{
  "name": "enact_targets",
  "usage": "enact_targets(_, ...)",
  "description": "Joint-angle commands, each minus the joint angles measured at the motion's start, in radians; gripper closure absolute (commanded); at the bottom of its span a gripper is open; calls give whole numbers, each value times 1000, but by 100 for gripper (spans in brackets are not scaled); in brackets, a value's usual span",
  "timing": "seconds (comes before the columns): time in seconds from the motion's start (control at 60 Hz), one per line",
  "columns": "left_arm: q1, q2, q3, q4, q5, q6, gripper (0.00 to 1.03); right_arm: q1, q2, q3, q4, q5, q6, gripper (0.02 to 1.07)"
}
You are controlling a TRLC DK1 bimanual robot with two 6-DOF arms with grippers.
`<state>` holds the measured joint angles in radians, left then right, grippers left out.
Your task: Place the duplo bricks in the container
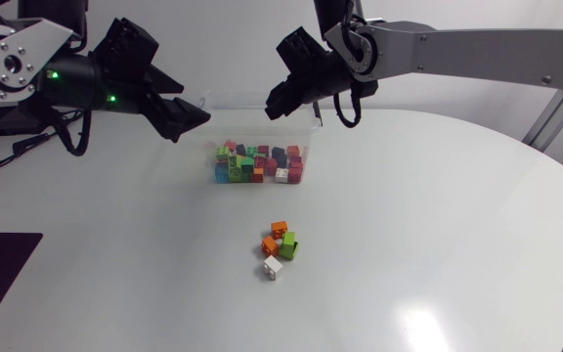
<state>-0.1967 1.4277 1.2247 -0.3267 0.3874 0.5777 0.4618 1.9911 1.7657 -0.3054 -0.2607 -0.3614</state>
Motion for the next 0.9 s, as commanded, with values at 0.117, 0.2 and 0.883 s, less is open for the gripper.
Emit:
enact_targets(0.117, -4, -104, -146, -9, 2, 60, 5, -5, 103, 106, 55, 17, 36, 87)
enact_targets(0.2, -15, -128, -197, -12, 4, 74, 5, -6, 152, 136, 83, 49, 36, 86)
enact_targets(0.883, -211, 28, -369, 38, -22, 169, 5, -109, -330, -384, 75, 28, -44, 6)
